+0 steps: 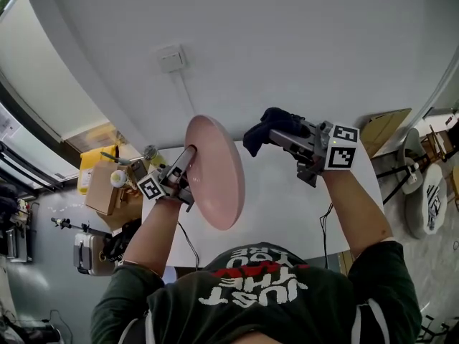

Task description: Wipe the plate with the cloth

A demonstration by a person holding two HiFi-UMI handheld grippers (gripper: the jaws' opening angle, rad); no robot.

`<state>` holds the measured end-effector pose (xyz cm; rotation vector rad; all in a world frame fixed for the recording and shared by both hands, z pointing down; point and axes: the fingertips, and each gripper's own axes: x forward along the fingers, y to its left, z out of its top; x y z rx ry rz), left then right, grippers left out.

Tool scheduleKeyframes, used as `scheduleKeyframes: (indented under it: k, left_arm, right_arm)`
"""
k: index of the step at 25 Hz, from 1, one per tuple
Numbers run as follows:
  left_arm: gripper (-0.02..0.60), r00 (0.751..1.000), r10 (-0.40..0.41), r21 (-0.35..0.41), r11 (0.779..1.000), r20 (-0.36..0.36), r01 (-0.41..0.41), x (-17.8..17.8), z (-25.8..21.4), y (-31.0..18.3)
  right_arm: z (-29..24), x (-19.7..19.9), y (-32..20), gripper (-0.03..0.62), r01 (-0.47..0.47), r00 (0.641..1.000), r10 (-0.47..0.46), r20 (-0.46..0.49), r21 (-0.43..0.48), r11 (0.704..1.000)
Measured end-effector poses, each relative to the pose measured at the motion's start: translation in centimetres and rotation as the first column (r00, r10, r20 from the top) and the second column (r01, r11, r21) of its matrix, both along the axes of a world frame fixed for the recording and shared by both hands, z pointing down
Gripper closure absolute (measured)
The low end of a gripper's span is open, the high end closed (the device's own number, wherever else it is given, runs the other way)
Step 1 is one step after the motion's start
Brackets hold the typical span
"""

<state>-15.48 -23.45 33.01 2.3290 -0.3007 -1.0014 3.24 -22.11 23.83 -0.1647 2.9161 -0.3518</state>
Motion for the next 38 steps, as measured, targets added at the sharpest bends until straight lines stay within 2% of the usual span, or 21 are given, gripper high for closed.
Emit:
scheduleKeyframes:
  k: [5,9,11,14,17,20,23,27,29,32,35,38]
  left_arm:
    - [0.566,0.994,-0.083,-0.071,0.994,0.065,0.087,-1.7,2.1,-0.7]
    - [0.566,0.983,-0.131,-0.138,0.979,0.129,0.149,-2.7,4.1,-0.4]
    - [0.566,0.969,-0.156,-0.178,0.965,0.192,0.191,-3.1,5.8,-0.4]
    - [0.565,0.935,-0.192,-0.259,0.927,0.297,0.272,-3.6,9.6,-0.8]
    - [0.565,0.881,-0.21,-0.327,0.872,0.424,0.365,-4.2,14.2,-1.1]
    - [0.565,0.819,-0.208,-0.389,0.8,0.534,0.456,-4.6,18.9,-1.3]
    - [0.565,0.754,-0.172,-0.432,0.73,0.633,0.53,-4.4,23.4,-1.4]
    - [0.565,0.653,-0.1,-0.443,0.657,0.751,0.61,-3.6,28.9,-1.3]
    - [0.565,0.607,-0.074,-0.434,0.633,0.791,0.642,-3.3,31.1,-1.5]
    - [0.563,0.574,-0.052,-0.431,0.606,0.817,0.668,-2.7,33.4,-1.5]
    - [0.563,0.55,-0.039,-0.418,0.606,0.834,0.677,-1.9,34.9,-1.5]
    - [0.563,0.511,-0.027,-0.394,0.601,0.859,0.695,-1.7,36.5,-1.4]
  right_arm:
    - [3.2,3.0,-1.0,0.563,-0.138,0.986,0.138,-0.088,0.005,0.99]
    - [6.1,5.5,-1.5,0.563,-0.244,0.955,0.241,-0.171,0.006,0.97]
    - [7.9,6.7,-1.9,0.563,-0.301,0.933,0.294,-0.207,-0.001,0.954]
    - [11.0,8.4,-2.4,0.563,-0.379,0.898,0.362,-0.25,-0.024,0.925]
    - [14.0,9.9,-2.5,0.563,-0.446,0.862,0.417,-0.288,-0.043,0.894]
    - [17.1,11.2,-2.3,0.563,-0.501,0.826,0.458,-0.328,-0.055,0.864]
    - [20.3,12.1,-2.0,0.563,-0.535,0.798,0.472,-0.374,-0.079,0.841]
    - [23.8,13.0,-1.0,0.563,-0.554,0.774,0.463,-0.432,-0.106,0.826]
    - [25.0,13.5,-0.8,0.563,-0.567,0.766,0.465,-0.444,-0.126,0.814]
    - [26.0,14.1,-0.5,0.563,-0.578,0.763,0.463,-0.452,-0.154,0.801]
    - [26.5,14.5,-0.1,0.563,-0.576,0.763,0.454,-0.461,-0.165,0.8]
    - [26.8,14.8,0.2,0.563,-0.58,0.762,0.455,-0.46,-0.175,0.795]
